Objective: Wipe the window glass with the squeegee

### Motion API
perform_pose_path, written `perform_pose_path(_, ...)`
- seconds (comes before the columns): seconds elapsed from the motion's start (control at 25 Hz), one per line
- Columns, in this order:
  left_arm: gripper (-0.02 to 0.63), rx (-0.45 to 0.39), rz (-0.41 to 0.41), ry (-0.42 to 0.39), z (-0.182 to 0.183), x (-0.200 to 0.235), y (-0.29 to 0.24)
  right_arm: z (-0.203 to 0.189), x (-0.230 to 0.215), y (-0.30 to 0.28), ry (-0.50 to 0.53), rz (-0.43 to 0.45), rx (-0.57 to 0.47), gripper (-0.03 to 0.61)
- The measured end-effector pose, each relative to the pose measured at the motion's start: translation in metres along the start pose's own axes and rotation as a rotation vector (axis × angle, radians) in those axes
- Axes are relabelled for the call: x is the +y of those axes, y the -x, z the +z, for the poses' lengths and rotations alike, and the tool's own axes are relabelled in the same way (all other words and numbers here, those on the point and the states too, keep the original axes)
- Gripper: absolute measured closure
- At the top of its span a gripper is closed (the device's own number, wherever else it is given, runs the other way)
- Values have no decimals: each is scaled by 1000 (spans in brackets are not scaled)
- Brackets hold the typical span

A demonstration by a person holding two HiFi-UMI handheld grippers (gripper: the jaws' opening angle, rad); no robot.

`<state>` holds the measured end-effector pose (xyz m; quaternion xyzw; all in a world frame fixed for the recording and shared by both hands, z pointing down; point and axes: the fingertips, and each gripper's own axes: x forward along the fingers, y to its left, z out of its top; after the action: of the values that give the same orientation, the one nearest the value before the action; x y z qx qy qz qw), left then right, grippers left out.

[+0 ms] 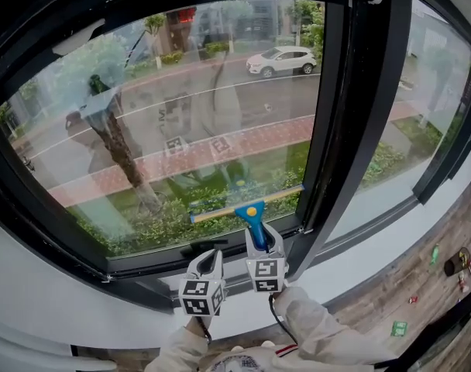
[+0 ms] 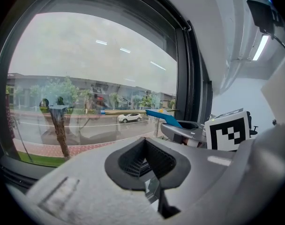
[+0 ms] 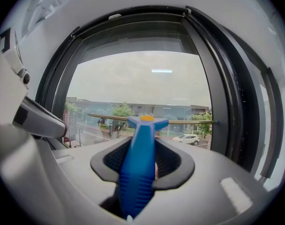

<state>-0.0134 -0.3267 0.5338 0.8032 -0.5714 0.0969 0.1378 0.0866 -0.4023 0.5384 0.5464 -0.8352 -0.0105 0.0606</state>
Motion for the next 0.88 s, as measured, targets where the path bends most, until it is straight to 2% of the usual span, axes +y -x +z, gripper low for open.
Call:
perform_pose_path(0.32,614,49,-1,12,-21,-1,-2,-31,4,-1,-9,10,60,433)
perform_pose_path(0.88,614,89,10,22,-37,1,-2,-59,7,-2,-23,19,106,433)
